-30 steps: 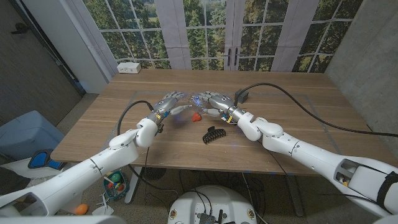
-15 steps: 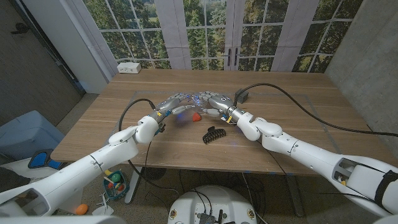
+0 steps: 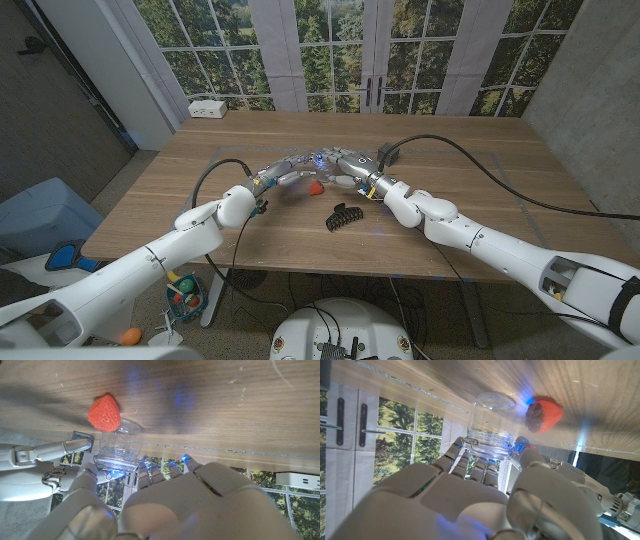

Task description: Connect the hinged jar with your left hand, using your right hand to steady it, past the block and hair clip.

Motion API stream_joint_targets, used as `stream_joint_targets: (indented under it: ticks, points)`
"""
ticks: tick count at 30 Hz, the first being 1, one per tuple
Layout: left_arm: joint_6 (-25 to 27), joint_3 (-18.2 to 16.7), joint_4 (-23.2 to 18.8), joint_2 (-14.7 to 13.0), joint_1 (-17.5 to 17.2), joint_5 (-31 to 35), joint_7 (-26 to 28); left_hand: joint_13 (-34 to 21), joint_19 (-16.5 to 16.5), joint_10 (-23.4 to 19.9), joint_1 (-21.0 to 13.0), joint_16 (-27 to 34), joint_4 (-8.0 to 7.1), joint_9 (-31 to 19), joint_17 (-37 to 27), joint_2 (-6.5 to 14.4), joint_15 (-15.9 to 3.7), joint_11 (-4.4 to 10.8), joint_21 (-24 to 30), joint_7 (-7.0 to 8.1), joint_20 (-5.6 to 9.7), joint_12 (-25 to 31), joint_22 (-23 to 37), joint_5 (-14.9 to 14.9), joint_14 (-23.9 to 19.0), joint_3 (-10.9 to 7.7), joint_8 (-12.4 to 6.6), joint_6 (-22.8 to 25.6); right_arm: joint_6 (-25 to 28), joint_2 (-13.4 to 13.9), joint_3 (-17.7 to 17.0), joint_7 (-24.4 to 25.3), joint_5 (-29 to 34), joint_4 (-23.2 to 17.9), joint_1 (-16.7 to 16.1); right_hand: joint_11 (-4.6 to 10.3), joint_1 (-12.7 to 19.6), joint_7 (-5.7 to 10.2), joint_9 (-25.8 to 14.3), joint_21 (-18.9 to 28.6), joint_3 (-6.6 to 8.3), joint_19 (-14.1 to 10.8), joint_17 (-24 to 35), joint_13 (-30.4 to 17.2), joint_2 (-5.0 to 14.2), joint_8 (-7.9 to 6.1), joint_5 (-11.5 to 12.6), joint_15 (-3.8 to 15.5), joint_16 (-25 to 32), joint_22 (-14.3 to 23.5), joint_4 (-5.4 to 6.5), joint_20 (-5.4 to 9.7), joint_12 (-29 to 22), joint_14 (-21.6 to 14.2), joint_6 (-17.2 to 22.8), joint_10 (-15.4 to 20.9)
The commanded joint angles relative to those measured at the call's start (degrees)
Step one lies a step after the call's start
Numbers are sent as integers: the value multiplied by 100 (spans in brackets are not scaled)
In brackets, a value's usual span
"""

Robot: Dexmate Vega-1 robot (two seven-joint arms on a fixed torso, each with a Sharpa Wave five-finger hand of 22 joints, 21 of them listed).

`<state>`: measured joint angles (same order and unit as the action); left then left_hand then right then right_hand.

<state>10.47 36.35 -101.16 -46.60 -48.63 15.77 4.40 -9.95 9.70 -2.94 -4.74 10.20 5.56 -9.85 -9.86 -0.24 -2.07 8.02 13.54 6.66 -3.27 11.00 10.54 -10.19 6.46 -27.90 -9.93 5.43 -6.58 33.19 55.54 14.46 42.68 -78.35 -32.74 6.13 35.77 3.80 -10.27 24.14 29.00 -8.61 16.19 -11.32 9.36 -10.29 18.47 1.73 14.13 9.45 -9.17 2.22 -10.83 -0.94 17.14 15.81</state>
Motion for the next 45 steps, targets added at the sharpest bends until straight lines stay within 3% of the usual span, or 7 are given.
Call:
stream_joint_targets:
  ticks: [1, 9, 17, 21, 34, 40, 45]
  points:
    - [81, -20, 40, 23, 63, -352, -226, -20, 352, -314, 105, 65, 9, -15, -6, 21, -46, -160, -27, -67, -61, 116, 8, -37, -122, 37, -27, -82, -9, -14, -45, -172, -104, 23, 9, -68, 98, -54, -25, -18, -10, -46, -10, -26, -4, -27, 25, 662, 39, 34, -6, 133, -15, -65, -35, -54]
    - [219, -24, 6, 30, 55, -498, -235, -18, 300, -407, 217, 50, 63, -16, 2, 50, -13, -615, -68, -727, -90, 69, 6, -52, -249, 53, -24, -294, -65, -86, -21, -194, -149, 170, 79, -76, 109, -57, -25, -32, -27, -69, -26, -26, -11, -22, 29, 660, 46, 35, -10, 105, -10, -95, -72, -91]
    - [-50, -283, 274, 189, -10, -1485, -492, -17, 217, -468, 304, 55, 110, -19, 6, 71, 242, -1303, -92, -1249, -215, 39, 6, -59, -434, 78, -21, -553, -68, -117, -14, -281, -231, 219, 121, -83, 116, -65, -25, -51, -48, -83, -41, -26, -22, -22, 32, 667, 47, 35, -11, 86, -10, -107, -101, -119]
    - [-386, -449, 581, 334, -22, -2239, -763, -17, 137, -571, 307, 61, 137, -20, 8, 76, 368, -1498, -84, -1247, -306, 56, 5, -62, -545, 81, 5, -769, -70, -124, -25, -337, -301, 232, 130, -96, 119, -78, -25, -60, -56, -88, -47, -25, -23, -19, 34, 672, 47, 36, -11, 78, -9, -112, -120, -135]
    - [-707, -532, 1180, 510, 223, -3666, -1625, -17, 135, -1129, 293, 39, 199, -20, 7, 67, 436, -1682, -123, -1060, -367, 196, 6, -62, -643, 85, -38, -964, -170, -116, -54, -432, -471, 273, 150, -128, 133, -115, -24, -84, -87, -124, -71, -23, -37, -8, 40, 654, 53, 37, -16, 50, -10, -145, -197, -174]
    - [-634, -441, 1247, 466, 364, -3842, -1832, -16, 139, -1385, 296, 50, 217, -21, 6, 54, 477, -1749, -137, -1098, -380, 249, 6, -60, -729, 92, -58, -967, -229, -152, -64, -492, -579, 353, 177, -141, 139, -153, -24, -97, -103, -138, -82, -22, -50, -7, 42, 647, 50, 37, -20, 34, -8, -149, -229, -201]
    - [-527, -361, 1245, 420, 463, -3904, -1936, -14, 143, -1646, 306, 60, 228, -22, 5, 40, 449, -1731, -148, -1293, -390, 296, 7, -62, -826, 105, -63, -994, -244, -185, -70, -572, -675, 429, 207, -173, 146, -183, -24, -111, -119, -147, -93, -21, -61, -5, 45, 646, 44, 37, -24, 26, -2, -147, -263, -237]
